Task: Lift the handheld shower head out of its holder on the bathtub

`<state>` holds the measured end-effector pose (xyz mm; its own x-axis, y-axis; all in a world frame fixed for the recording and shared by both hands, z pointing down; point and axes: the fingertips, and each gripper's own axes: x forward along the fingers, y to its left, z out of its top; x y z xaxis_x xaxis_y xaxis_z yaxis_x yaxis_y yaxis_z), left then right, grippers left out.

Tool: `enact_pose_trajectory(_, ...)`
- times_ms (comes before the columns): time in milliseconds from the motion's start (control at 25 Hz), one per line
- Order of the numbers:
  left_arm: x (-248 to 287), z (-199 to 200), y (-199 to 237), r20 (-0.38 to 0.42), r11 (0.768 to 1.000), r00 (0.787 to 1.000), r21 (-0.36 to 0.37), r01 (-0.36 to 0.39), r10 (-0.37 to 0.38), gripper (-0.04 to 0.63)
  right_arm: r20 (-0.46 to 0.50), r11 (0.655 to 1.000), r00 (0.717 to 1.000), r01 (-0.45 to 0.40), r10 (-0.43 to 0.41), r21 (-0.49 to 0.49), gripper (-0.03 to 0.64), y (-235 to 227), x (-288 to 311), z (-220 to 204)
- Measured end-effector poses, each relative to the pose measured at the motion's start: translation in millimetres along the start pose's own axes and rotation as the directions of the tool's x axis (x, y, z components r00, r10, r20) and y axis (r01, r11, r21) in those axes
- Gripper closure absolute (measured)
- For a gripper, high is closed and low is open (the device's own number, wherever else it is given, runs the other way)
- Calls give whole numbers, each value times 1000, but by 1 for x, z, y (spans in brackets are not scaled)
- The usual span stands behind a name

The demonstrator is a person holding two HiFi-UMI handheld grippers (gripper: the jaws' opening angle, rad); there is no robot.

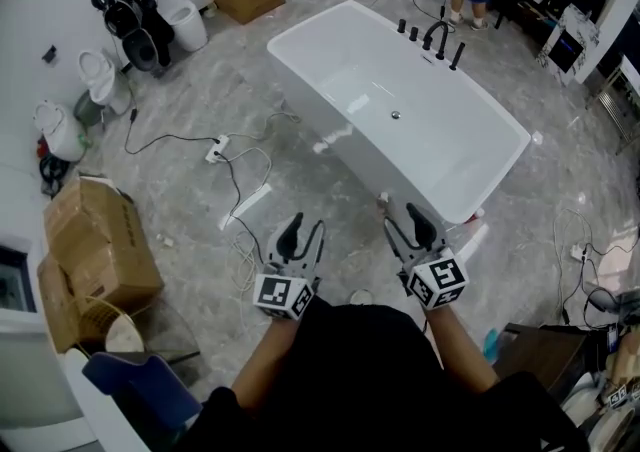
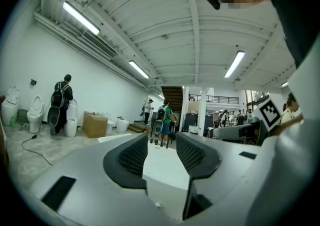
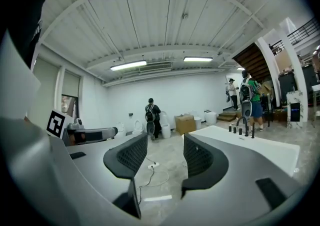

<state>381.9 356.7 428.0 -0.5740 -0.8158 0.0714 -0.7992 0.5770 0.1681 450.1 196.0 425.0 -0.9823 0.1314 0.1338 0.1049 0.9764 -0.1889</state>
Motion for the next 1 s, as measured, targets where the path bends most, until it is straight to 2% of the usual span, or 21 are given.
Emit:
enact_pose_trajectory(200, -4, -6, 3, -14, 1000, 1000, 2, -14, 15, 393, -26, 1000, 1000, -14, 14, 4, 419, 3, -3, -10)
enact_pose_trajectory(520, -18, -11, 12, -40, 998, 997, 5, -59, 59, 341, -22, 997, 998, -66, 66, 34, 400, 19, 10, -12)
enact_pose_trajectory(840, -17, -8, 44, -50, 996, 995, -13, -92, 92, 334, -59, 992, 991, -114, 117, 59, 400, 30, 46, -23)
enact_pose_trajectory(1000, 2, -12, 65, -61, 997, 996, -39, -70, 68, 334, -96, 990, 987, -120, 128, 76, 400, 32, 74, -28)
